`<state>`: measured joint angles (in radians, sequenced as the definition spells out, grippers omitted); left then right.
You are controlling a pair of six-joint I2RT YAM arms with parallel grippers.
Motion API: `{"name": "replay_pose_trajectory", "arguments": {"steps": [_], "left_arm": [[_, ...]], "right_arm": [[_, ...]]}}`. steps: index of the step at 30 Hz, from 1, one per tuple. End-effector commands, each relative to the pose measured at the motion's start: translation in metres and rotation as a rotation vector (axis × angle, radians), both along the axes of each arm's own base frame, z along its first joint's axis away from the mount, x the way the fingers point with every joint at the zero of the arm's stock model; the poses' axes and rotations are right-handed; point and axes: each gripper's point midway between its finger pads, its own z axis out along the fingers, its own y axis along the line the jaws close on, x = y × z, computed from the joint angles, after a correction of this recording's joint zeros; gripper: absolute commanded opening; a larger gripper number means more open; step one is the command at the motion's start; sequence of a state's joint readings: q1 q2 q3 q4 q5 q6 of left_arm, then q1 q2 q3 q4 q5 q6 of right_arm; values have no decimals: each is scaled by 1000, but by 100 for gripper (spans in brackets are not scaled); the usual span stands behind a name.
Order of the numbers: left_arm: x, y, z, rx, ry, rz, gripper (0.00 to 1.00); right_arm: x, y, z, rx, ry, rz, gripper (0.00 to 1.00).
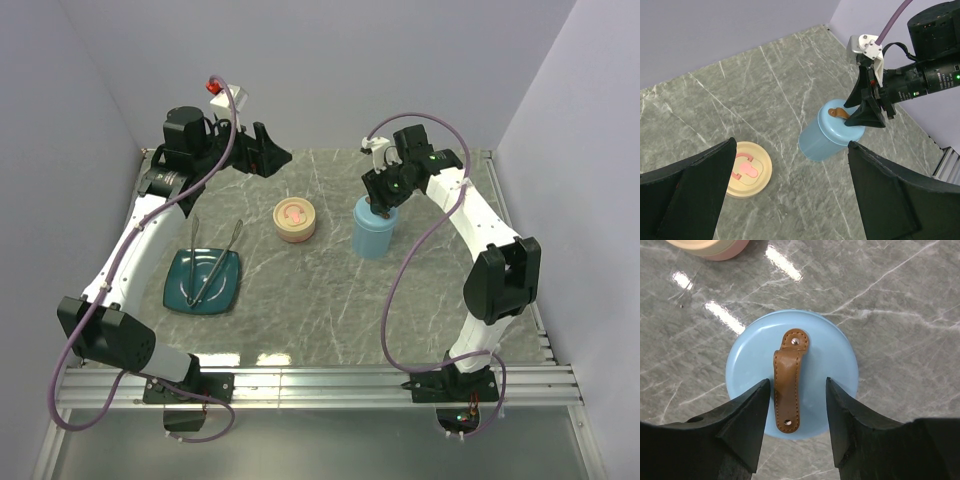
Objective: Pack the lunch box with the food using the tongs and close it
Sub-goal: Move the lunch box
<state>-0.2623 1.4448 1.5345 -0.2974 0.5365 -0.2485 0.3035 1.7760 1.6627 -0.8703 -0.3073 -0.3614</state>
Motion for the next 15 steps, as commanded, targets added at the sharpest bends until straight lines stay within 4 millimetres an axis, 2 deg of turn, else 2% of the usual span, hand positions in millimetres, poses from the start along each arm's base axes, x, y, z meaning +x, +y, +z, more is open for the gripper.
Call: {"name": "replay_pose_trajectory", "arguments": {"steps": [1, 7, 15], "left_arm": [[-3, -2, 22, -11, -64, -15, 99], [-2, -2, 25, -17, -68, -11, 99], [-3, -1, 32, -19, -78, -5, 99]], "right_arm": [[-69, -25, -64, -168, 347, 19, 56], [-62, -23, -51, -155, 304, 10, 59], [-32, -12, -3, -102, 186, -15, 59]]}}
